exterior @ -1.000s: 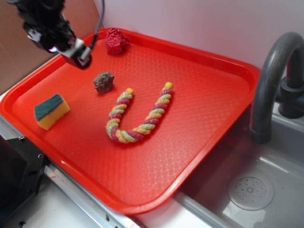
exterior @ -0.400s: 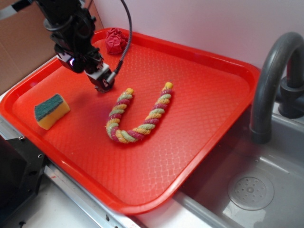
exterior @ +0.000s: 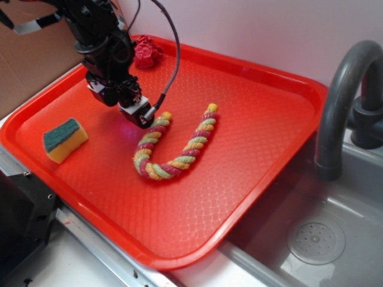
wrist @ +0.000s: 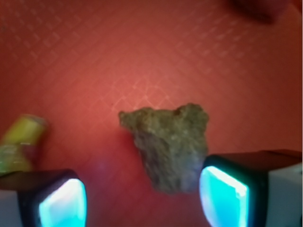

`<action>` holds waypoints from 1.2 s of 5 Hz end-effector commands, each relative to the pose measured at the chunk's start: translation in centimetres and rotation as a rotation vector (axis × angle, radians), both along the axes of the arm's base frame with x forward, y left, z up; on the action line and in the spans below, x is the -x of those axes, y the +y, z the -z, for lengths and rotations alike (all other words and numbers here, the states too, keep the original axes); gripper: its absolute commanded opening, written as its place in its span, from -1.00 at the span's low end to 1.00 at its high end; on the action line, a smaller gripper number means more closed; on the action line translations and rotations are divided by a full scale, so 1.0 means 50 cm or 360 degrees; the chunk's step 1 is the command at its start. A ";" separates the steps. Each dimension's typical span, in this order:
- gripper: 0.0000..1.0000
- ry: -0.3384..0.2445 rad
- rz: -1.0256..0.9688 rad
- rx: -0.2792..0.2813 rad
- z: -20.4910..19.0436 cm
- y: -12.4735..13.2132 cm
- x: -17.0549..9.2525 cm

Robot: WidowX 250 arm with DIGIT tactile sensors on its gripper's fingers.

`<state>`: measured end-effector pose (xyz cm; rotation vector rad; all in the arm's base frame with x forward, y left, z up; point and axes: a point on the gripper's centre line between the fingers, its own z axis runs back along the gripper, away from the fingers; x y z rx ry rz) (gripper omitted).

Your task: Grab the rock.

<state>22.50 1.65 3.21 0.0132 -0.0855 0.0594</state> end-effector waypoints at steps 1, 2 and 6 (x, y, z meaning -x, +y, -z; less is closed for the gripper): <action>1.00 -0.0052 0.0006 0.0031 0.003 0.016 -0.038; 1.00 -0.0042 0.0010 0.0028 0.007 0.017 -0.046; -1.00 0.0041 -0.0018 -0.0017 0.004 0.022 -0.045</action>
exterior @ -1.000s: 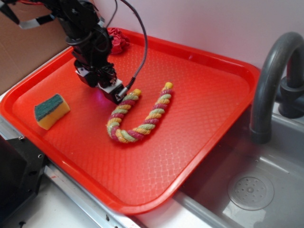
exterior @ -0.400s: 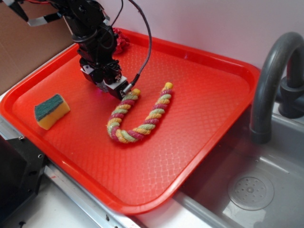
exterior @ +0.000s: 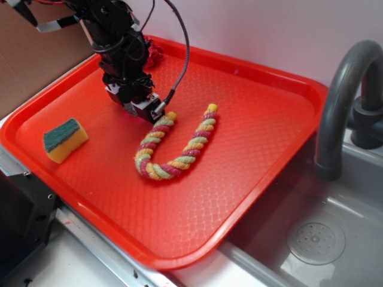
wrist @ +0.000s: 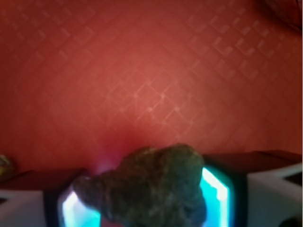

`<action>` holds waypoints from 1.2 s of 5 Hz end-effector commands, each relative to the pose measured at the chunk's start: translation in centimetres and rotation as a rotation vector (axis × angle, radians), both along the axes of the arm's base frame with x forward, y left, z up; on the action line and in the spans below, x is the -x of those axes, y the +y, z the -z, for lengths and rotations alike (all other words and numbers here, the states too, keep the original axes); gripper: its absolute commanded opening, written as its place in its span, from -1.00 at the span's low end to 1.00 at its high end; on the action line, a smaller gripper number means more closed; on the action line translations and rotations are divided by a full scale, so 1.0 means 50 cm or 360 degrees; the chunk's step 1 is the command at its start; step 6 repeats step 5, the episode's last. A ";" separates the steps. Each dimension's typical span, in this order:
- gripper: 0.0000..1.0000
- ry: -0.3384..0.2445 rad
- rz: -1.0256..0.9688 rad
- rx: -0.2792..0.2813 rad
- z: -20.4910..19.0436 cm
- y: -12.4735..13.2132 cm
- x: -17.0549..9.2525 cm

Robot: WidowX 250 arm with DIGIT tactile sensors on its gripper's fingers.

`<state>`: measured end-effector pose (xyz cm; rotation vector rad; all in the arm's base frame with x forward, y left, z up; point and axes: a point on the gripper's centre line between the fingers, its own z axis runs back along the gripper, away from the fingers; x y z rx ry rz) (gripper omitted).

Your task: Grab the rock.

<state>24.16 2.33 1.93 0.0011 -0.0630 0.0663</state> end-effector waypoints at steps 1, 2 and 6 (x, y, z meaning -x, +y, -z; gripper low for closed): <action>-1.00 0.0073 -0.0085 -0.0062 -0.121 0.002 -0.007; -1.00 0.0030 -0.0132 0.0031 -0.222 -0.011 0.011; -1.00 0.0021 0.0068 0.0438 -0.403 -0.049 0.094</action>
